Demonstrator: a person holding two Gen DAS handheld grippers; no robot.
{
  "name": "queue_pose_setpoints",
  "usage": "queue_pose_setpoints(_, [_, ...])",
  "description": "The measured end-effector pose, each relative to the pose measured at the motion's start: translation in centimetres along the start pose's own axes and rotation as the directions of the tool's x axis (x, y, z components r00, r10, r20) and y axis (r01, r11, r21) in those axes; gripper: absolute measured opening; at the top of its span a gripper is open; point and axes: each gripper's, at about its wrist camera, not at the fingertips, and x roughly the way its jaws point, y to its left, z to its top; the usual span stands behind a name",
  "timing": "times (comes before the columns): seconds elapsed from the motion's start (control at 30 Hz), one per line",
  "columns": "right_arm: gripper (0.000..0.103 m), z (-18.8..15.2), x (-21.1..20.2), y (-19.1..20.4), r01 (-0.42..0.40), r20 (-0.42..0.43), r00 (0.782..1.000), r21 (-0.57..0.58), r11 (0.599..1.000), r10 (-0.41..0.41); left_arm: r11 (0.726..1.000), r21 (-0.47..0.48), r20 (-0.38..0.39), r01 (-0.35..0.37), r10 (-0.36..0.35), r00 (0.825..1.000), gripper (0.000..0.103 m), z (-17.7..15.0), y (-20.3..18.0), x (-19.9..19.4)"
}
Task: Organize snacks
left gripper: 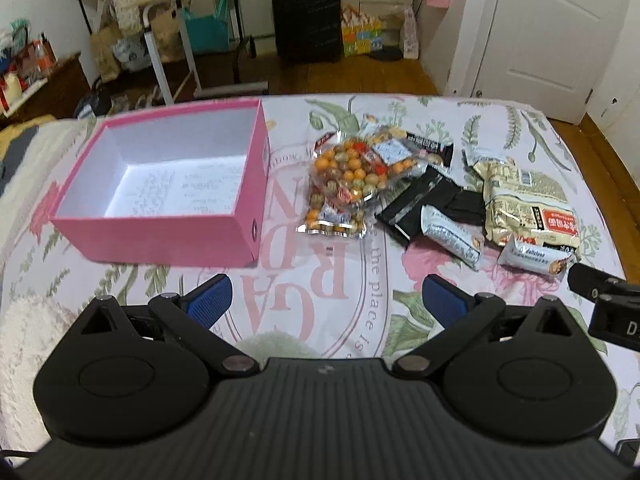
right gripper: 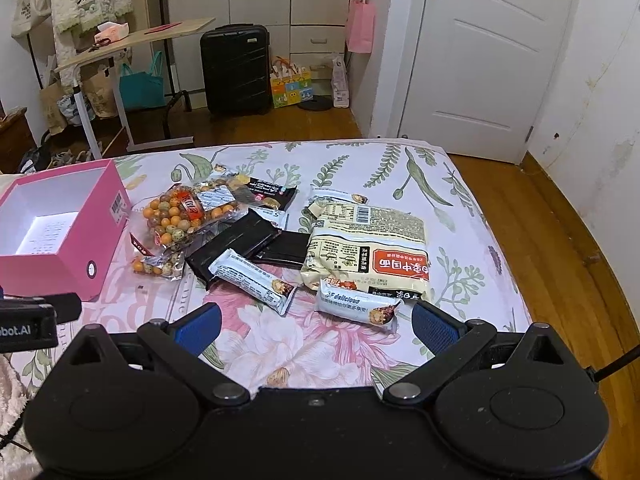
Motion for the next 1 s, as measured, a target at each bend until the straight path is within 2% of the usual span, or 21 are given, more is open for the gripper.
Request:
queue_pose_setpoints(0.33, [0.103, -0.5, 0.0, -0.6, -0.023, 0.036, 0.999, -0.004, 1.0, 0.024, 1.0, 0.013, 0.028, 0.023, -0.023, 0.999, 0.102, -0.2, -0.6, 0.1])
queue_pose_setpoints(0.43, [0.103, -0.9, 0.6, -1.0, -0.052, 0.055, 0.997, -0.006, 0.999, 0.052, 0.998, 0.006, 0.035, 0.055, -0.055, 0.998, 0.102, -0.3, -0.8, 0.9])
queue_pose_setpoints(0.53, [0.103, -1.8, 1.3, -1.9, -0.093, 0.111, 0.989, -0.026, 0.995, 0.096, 0.993, -0.018, 0.056, 0.115, -0.114, 0.992, 0.101, -0.4, -0.9, 2.3])
queue_pose_setpoints(0.6, [0.103, -2.4, 2.3, -2.7, -0.108, 0.136, 0.984, -0.038, 0.993, 0.112, 0.988, 0.007, 0.074, 0.156, -0.156, 0.985, 0.101, -0.3, -1.6, 3.3])
queue_pose_setpoints(0.7, [0.103, -2.9, 4.5, -4.2, -0.108, 0.124, 0.986, -0.026, 0.994, 0.11, 0.981, 0.063, 0.095, 0.184, -0.189, 0.977, 0.102, 0.1, -3.2, 5.4])
queue_pose_setpoints(0.77, [0.103, -3.1, 6.4, -5.5, -0.12, 0.101, 0.988, 0.021, 0.993, 0.117, 0.978, 0.08, 0.102, 0.192, -0.2, 0.975, 0.102, 0.4, -4.4, 7.2])
queue_pose_setpoints(0.9, [0.103, -3.7, 10.1, -7.4, -0.156, 0.072, 0.987, 0.145, 0.977, 0.147, 0.975, 0.046, 0.033, 0.216, -0.218, 0.975, 0.1, 1.4, -6.2, 11.5])
queue_pose_setpoints(1.0, [0.103, -4.3, 12.4, -7.5, -0.157, 0.069, 0.987, 0.171, 0.973, 0.147, 0.972, -0.021, -0.024, 0.233, -0.234, 0.972, 0.098, 1.7, -6.9, 14.7])
